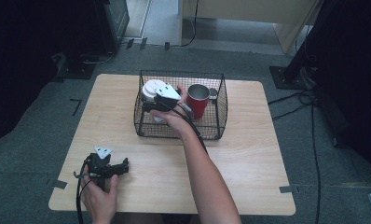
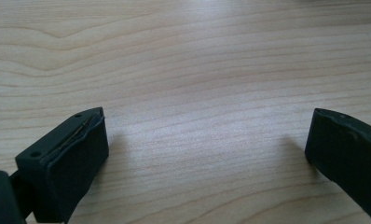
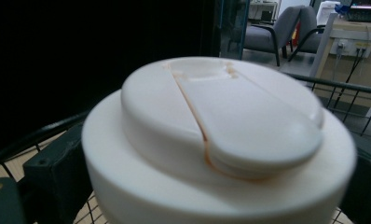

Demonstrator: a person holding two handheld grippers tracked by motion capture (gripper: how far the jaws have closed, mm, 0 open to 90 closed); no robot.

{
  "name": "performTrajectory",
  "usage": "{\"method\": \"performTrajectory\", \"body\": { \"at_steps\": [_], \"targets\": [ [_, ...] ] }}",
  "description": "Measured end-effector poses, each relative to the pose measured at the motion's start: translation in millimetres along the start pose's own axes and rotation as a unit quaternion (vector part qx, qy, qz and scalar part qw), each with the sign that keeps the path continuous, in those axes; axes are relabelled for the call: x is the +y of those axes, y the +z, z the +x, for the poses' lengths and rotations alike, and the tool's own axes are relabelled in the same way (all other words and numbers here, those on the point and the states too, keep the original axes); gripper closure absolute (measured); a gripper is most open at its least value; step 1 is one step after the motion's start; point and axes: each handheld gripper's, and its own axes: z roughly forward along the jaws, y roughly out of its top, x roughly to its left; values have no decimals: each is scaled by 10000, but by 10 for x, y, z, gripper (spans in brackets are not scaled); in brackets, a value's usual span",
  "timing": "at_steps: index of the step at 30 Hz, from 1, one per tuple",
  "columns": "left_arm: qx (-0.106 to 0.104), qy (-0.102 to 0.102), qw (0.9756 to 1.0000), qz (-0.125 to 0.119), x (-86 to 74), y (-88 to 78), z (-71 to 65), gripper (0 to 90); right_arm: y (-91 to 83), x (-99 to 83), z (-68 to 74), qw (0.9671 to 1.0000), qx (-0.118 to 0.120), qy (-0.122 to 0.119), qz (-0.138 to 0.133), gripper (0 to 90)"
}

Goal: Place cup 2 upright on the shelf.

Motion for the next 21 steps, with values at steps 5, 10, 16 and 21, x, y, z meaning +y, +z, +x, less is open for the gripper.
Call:
{"method": "performTrajectory", "body": {
  "at_steps": [5, 10, 16, 21],
  "targets": [
    [2, -1, 10000, -3, 0, 0, 0, 1, -62, 91, 0, 9998, 36, -48, -169, 29],
    [1, -2, 10000, -5, 0, 1, 0, 1, -124, 194, -22, 9994, 68, -56, -345, 29],
    [-1, 0, 10000, 0, 0, 0, 0, 1, -225, 296, -13, 9986, 128, -156, -486, 40],
    [-1, -9, 10000, -6, 0, 1, -1, 1, -308, 338, 19, 9978, 219, -201, -600, 42]
  ]
}}
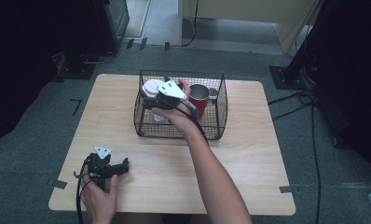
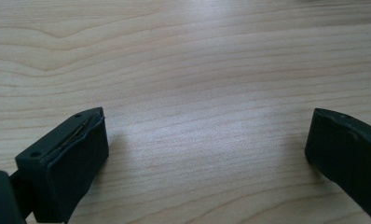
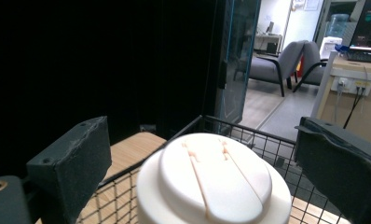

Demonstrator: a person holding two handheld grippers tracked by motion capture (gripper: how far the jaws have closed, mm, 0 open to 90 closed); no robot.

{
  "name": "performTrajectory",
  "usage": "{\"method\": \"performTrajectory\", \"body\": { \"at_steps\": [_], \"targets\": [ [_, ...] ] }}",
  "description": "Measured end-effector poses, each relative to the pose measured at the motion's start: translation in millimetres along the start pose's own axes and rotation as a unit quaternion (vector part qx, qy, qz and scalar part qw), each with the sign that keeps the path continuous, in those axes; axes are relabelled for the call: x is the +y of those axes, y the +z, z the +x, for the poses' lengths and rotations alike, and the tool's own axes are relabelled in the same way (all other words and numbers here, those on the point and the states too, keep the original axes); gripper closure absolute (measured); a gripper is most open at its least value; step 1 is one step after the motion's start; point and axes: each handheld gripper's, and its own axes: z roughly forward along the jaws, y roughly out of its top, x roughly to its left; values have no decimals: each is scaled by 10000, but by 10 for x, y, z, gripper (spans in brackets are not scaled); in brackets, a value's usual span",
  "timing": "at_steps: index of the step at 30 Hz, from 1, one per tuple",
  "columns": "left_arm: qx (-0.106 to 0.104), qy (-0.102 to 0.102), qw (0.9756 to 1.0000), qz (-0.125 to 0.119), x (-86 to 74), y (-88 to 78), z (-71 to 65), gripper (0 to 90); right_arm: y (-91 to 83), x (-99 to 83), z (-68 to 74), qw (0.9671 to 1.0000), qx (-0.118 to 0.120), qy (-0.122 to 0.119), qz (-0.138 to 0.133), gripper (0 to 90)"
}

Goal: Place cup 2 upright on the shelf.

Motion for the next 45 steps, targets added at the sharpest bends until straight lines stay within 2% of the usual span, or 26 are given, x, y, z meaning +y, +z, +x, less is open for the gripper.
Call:
{"method": "performTrajectory", "body": {
  "at_steps": [5, 7, 13, 14, 23, 29, 34, 39, 45],
  "targets": [
    [1, 4, 10000, 1, 0, 0, 0, 1, -134, 54, 43, 9999, 56, -4, -84, 45],
    [1, 7, 10000, 3, 0, 0, 1, 1, -208, 64, 25, 9999, 62, -84, -122, 47],
    [-5, 18, 10000, 3, 0, 0, 1, 1, -338, 52, -38, 9999, 16, -51, -151, 50],
    [-6, 19, 10000, 4, 1, 0, 1, 1, -408, 34, -75, 9999, -9, -40, -147, 52],
    [-13, 37, 10000, 3, 2, 1, -7, 1, -670, -72, -216, 9998, -118, -50, -131, 58],
    [-17, 35, 10000, 2, 2, 1, -7, 1, -830, -120, -259, 9999, -94, -90, -101, 59],
    [-15, 35, 10000, 0, 2, 1, -7, 1, -1014, -198, -333, 9998, -159, -45, -107, 59],
    [-14, 33, 10000, 0, 2, 1, -7, 1, -1128, -240, -376, 9997, -211, -33, -143, 60],
    [-15, 34, 10000, -1, 2, 2, -7, 1, -1322, -308, -456, 9994, -304, -105, -145, 61]
  ]
}}
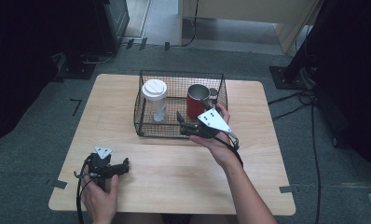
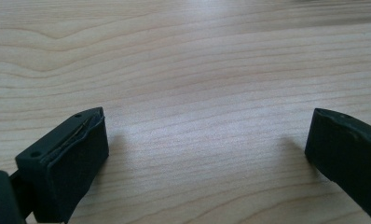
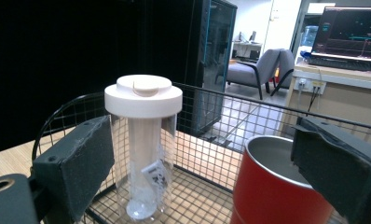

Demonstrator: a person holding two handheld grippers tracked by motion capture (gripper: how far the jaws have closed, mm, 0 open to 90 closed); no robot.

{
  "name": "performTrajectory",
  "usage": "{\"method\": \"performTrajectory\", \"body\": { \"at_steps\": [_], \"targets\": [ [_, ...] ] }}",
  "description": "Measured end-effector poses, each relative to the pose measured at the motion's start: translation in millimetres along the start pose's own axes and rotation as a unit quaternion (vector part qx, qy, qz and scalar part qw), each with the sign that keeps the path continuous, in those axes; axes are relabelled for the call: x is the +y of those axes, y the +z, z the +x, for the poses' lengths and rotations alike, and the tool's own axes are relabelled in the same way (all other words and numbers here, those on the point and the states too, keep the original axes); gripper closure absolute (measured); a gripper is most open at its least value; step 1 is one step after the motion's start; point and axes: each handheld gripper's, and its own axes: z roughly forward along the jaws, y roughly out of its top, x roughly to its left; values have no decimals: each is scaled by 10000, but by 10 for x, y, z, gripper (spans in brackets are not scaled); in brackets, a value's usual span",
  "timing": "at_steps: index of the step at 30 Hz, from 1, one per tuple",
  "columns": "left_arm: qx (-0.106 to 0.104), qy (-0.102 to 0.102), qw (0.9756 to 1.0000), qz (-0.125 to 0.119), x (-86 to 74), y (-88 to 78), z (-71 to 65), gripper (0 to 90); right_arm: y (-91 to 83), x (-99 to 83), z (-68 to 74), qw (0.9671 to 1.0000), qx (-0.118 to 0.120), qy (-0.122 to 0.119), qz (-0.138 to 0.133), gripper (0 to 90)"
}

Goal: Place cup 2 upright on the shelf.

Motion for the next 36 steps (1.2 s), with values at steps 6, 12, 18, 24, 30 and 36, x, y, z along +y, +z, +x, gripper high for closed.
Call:
{"method": "performTrajectory", "body": {
  "at_steps": [6, 12, 18, 24, 30, 36],
  "targets": [
    [1, -4, 10000, -3, 0, 0, -1, 1, -134, -51, -46, 10000, -56, -11, 9, 62],
    [3, -4, 10000, -10, -1, 1, -1, 1, -316, -134, -109, 9999, -128, 19, 45, 62],
    [0, -3, 10000, -5, 0, 1, 0, 1, -443, -204, -169, 9998, -204, 14, 89, 62],
    [0, -5, 10000, -2, 0, 0, -1, 1, -597, -292, -254, 9994, -320, 25, 149, 63],
    [1, 1, 10000, -8, -1, 1, 0, 1, -733, -389, -338, 9988, -438, 72, 191, 64],
    [1, -2, 10000, -4, 0, 0, -1, 1, -857, -486, -427, 9979, -578, 95, 263, 66]
  ]
}}
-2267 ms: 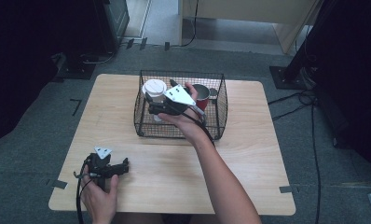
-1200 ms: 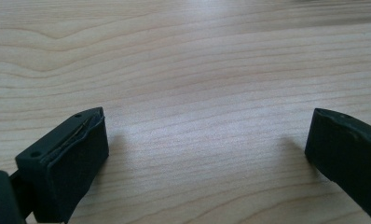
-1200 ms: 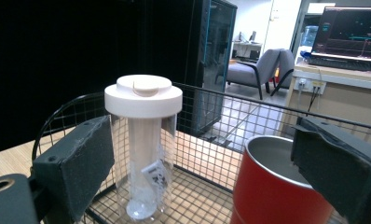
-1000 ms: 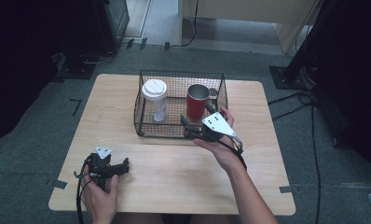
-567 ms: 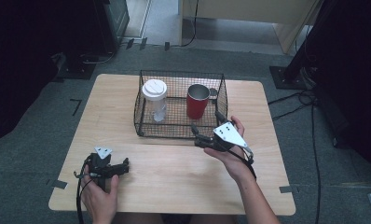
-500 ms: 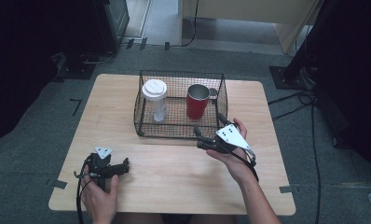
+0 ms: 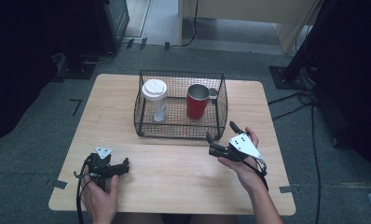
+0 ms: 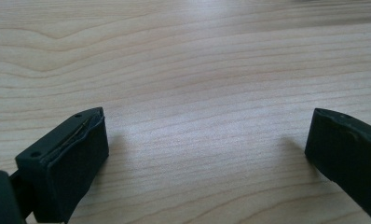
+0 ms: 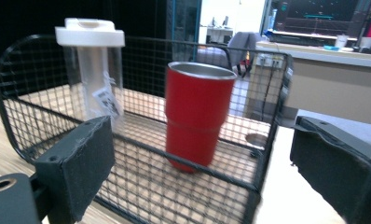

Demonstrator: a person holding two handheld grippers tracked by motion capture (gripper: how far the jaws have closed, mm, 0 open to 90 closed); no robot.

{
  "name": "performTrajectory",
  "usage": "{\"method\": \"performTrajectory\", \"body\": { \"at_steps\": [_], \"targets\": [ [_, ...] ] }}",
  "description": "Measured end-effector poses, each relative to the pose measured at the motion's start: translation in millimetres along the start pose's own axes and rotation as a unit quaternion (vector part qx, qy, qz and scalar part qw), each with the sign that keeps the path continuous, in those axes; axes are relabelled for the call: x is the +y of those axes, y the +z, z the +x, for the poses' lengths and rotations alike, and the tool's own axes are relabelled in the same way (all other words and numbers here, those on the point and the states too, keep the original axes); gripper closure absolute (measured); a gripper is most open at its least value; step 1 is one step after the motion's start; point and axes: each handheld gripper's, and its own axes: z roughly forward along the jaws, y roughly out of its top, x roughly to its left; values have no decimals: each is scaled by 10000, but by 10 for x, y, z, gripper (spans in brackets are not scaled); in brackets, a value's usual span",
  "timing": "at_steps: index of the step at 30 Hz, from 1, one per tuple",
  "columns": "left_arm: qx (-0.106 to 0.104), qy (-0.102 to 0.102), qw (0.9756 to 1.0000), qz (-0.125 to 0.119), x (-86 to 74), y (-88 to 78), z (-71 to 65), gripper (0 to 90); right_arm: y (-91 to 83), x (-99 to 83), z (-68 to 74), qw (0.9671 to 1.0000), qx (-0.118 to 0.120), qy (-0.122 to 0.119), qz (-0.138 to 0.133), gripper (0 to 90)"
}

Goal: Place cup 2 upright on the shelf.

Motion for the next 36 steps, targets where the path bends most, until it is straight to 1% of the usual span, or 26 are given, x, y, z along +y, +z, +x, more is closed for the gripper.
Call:
{"method": "performTrajectory", "body": {
  "at_steps": [6, 15, 28, 36],
  "targets": [
    [-1, -3, 10000, -6, -1, 1, -1, 1, -110, -112, -109, 9999, -147, 35, 84, 68],
    [1, 1, 10000, -2, 0, 0, 0, 1, -253, -288, -226, 9992, -319, 76, 227, 69],
    [-4, 5, 10000, -6, -1, 1, -3, 1, -452, -501, -377, 9974, -559, 197, 417, 70],
    [-6, 9, 10000, -6, -1, 1, -4, 1, -546, -602, -431, 9961, -662, 236, 529, 70]
  ]
}}
